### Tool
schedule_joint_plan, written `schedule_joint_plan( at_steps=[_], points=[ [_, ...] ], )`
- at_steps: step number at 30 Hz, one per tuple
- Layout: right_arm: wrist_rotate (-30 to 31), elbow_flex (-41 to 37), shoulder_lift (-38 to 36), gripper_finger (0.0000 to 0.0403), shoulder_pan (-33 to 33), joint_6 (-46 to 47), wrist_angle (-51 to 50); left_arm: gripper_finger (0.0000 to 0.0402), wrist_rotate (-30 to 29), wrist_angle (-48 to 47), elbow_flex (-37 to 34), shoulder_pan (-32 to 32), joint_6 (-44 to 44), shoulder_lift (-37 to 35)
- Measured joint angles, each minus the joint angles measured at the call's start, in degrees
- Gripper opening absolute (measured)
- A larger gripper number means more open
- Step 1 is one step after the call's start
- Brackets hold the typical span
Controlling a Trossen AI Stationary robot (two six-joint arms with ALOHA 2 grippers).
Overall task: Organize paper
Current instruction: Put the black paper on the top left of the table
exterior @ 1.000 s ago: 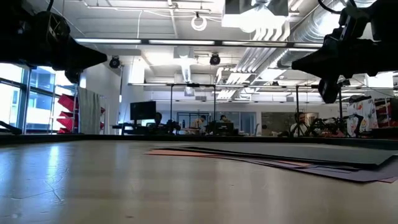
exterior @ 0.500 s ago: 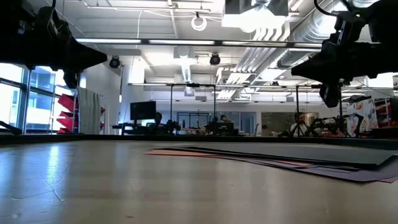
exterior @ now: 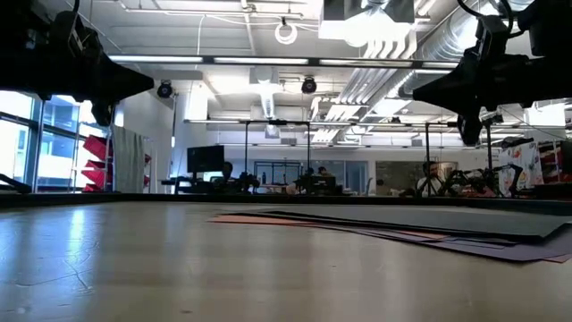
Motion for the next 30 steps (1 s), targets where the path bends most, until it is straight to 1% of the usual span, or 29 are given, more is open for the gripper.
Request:
schedule_joint_plan(
  at_steps=[2,6,8,9,10,11,12,13,14,15,17,19,21,22,25,27,29,30],
  points=[
    [0.32,0.0,0.0,0.0,0.0,0.04,0.74,0.0,-0.21,0.02,0.0,0.0,0.58,0.0],
    [4.66,0.04,0.0,0.0,0.0,0.61,1.67,0.0,-1.69,0.35,0.0,0.0,4.3,0.0],
    [4.75,0.04,0.03,0.0,0.0,0.99,1.88,0.0,-2.56,1.09,-0.04,0.0,6.5,0.01],
    [4.67,0.04,0.13,0.0,0.0,-0.63,2.43,0.0,-3.01,1.7,-0.04,0.01,7.44,0.02],
    [3.64,0.04,0.13,0.0,0.0,-4.66,3.08,0.0,-3.4,2.36,-0.04,0.01,8.31,0.01],
    [0.58,0.19,0.13,0.0,-0.02,-10.03,3.73,0.0,-3.76,2.91,-0.04,0.0,9.02,0.0],
    [-4.18,1.01,0.13,0.0,0.34,-14.72,2.82,0.0,-3.9,3.17,-0.04,0.02,9.76,0.0],
    [-8.97,2.5,0.33,0.0,1.02,-18.01,0.89,0.0,-3.91,3.4,-0.04,0.02,10.41,0.02],
    [-11.66,4.61,0.68,0.0,1.9,-19.81,-2.2,0.0,-3.89,3.93,-0.04,0.02,11.01,0.06],
    [-12.76,7.19,1.17,0.0,2.95,-21.24,-7.03,0.0,-3.87,4.74,-0.04,0.02,11.5,0.06],
    [-12.56,13.22,3.06,0.0001,5.51,-24.19,-20.33,0.0,-3.88,5.79,-0.04,0.02,11.93,0.04],
    [-11.11,19.2,6.76,0.0007,8.88,-26.44,-35.44,0.0,-3.91,5.93,-0.04,0.02,12.0,0.06],
    [-10.1,23.39,11.14,0.0024,12.12,-28.72,-44.66,0.0,-4.74,5.99,-0.04,0.02,12.04,0.06],
    [-10.3,24.81,13.31,0.0037,13.78,-29.99,-46.44,0.0,-5.62,5.94,-0.04,0.02,12.04,0.06],
    [-13.63,27.49,20.09,0.0086,18.96,-32.54,-45.5,0.0,-8.18,5.81,-0.04,0.06,13.33,0.06],
    [-14.45,28.09,24.58,0.0126,22.61,-34.69,-45.0,0.0,-10.36,6.04,-0.04,0.07,14.47,0.08],
    [-13.29,28.27,29.02,0.0167,26.56,-38.16,-43.05,0.0,-12.03,6.79,-0.04,0.07,14.47,0.11],
    [-11.43,28.3,31.48,0.0184,28.56,-39.75,-42.17,0.0,-12.29,7.46,-0.04,0.11,14.49,0.11]
  ],
)
